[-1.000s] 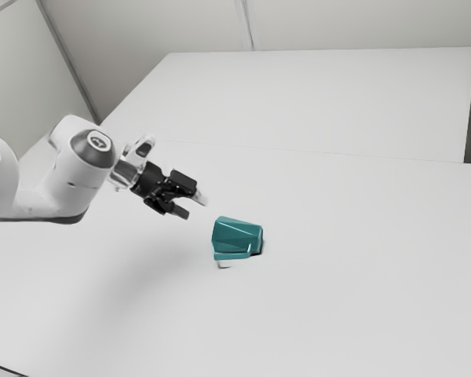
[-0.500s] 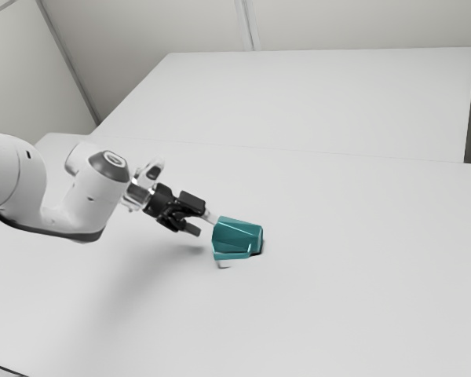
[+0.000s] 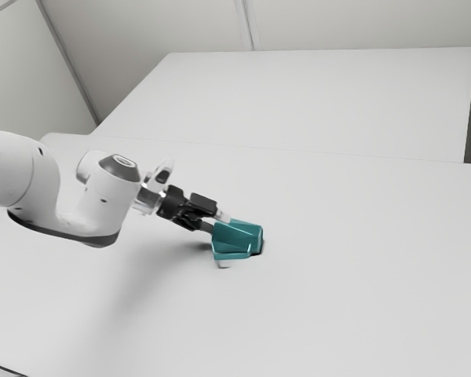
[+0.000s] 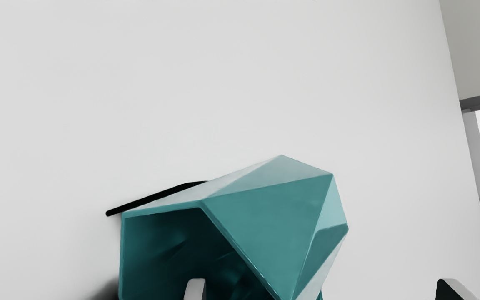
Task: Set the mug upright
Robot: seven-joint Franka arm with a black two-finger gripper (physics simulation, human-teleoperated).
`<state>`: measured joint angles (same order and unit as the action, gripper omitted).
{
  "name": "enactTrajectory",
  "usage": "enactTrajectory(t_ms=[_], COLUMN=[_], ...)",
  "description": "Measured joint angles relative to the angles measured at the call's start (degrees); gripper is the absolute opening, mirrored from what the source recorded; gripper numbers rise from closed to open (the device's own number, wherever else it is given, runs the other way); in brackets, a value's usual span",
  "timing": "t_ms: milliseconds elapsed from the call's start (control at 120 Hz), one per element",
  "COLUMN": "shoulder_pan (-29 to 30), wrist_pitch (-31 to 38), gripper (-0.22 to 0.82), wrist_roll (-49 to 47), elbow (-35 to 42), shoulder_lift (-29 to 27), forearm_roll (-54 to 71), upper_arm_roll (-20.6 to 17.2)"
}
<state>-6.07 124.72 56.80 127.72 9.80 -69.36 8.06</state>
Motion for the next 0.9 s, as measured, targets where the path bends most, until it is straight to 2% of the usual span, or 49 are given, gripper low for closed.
enactTrajectory(t_ms=[475, 750, 900], shoulder_pan=[-0.09, -0.08, -0.08], wrist_pitch=[-0.02, 0.19, 0.35], gripper=[0.59, 0.27, 0.13], wrist_roll=[3.99, 5.21, 5.67], elbow=[-0.87, -0.80, -0.87], shoulder_lift=[2.14, 2.12, 2.11], forearm_roll=[-1.83, -2.13, -2.16], upper_arm_roll=[-1.37, -1.45, -1.46])
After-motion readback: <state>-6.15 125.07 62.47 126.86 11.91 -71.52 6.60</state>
